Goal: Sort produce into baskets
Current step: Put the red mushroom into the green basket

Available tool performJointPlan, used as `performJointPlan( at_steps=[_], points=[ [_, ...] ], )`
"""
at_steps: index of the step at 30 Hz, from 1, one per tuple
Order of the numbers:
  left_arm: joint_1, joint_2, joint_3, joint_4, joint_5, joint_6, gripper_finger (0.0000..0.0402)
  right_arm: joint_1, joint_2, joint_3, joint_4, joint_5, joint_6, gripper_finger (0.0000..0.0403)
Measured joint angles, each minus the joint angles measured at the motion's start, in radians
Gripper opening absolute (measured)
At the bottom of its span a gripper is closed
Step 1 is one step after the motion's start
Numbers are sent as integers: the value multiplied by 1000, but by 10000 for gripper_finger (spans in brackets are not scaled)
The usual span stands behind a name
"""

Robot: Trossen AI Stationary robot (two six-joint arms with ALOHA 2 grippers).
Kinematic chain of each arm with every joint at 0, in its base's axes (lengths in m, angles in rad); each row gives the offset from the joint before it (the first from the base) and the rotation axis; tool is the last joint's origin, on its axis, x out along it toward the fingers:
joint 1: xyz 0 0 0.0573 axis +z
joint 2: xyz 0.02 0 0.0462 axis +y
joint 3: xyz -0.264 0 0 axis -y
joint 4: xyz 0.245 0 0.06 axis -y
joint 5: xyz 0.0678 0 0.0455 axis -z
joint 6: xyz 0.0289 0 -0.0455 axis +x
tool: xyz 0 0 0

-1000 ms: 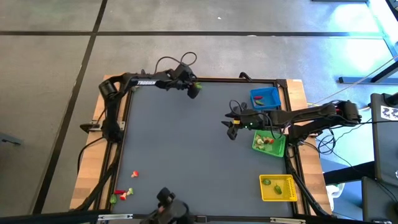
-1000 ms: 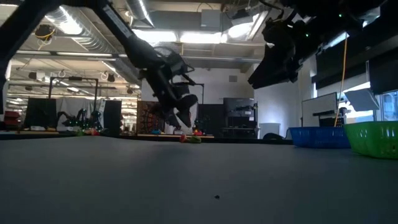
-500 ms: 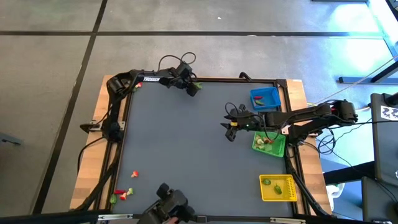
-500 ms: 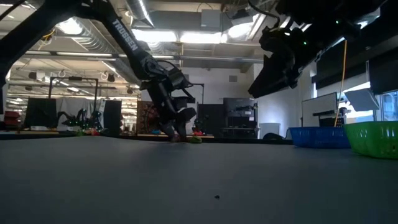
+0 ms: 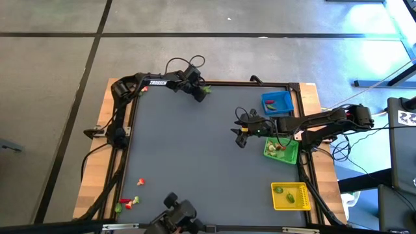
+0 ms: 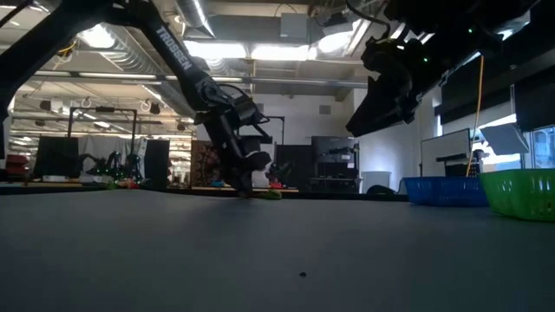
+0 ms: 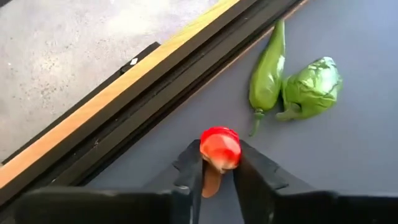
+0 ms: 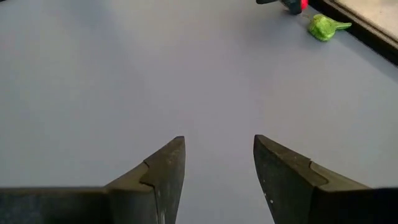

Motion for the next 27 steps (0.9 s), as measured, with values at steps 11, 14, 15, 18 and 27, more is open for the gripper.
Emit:
performJointPlan(
  at_steps=[11, 14, 15, 18, 27],
  points=[
    [-125, -191, -1, -22, 110, 157, 56, 1, 0, 3, 12, -7, -1, 191],
    [-187, -248, -1, -18, 143, 207, 57, 1, 0, 21, 14, -7, -7, 191],
    [-208, -264, -1, -17, 148, 224, 58, 1, 0, 28, 13, -7, -10, 191],
    [-279, -309, -1, -9, 150, 273, 58, 1, 0, 59, 13, -12, -31, 191],
    [-462, -374, -1, -15, 151, 314, 58, 1, 0, 127, 7, -43, -80, 191]
  ],
)
